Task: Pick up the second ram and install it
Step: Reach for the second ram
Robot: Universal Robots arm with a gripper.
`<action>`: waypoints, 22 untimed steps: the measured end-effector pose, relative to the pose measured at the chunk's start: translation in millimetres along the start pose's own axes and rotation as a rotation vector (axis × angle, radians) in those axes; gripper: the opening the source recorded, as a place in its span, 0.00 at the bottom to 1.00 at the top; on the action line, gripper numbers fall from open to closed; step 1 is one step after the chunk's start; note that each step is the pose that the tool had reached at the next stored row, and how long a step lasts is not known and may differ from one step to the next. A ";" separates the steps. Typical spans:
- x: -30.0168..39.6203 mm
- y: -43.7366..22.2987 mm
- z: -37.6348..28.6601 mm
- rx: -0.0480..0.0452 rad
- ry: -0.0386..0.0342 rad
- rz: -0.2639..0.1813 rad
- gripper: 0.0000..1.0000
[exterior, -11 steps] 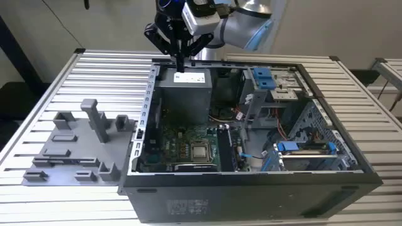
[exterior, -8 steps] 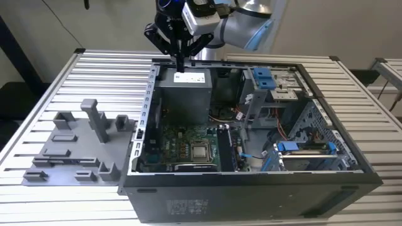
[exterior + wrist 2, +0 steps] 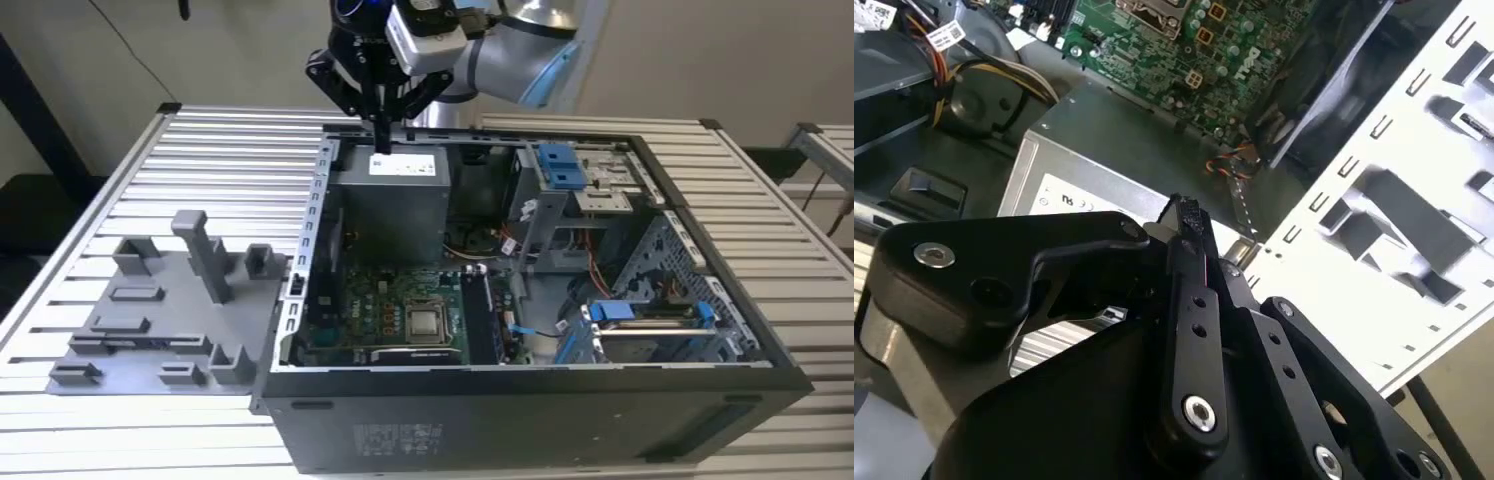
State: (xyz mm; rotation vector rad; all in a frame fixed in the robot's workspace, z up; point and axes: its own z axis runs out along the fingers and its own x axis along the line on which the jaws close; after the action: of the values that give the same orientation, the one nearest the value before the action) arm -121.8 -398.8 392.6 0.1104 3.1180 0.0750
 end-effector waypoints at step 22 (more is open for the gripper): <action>40.9 -3.2 -0.9 0.0000 -0.0001 0.000 0.11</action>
State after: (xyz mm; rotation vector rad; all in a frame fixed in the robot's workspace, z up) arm -162.8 -399.1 392.6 0.1108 3.1179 0.0750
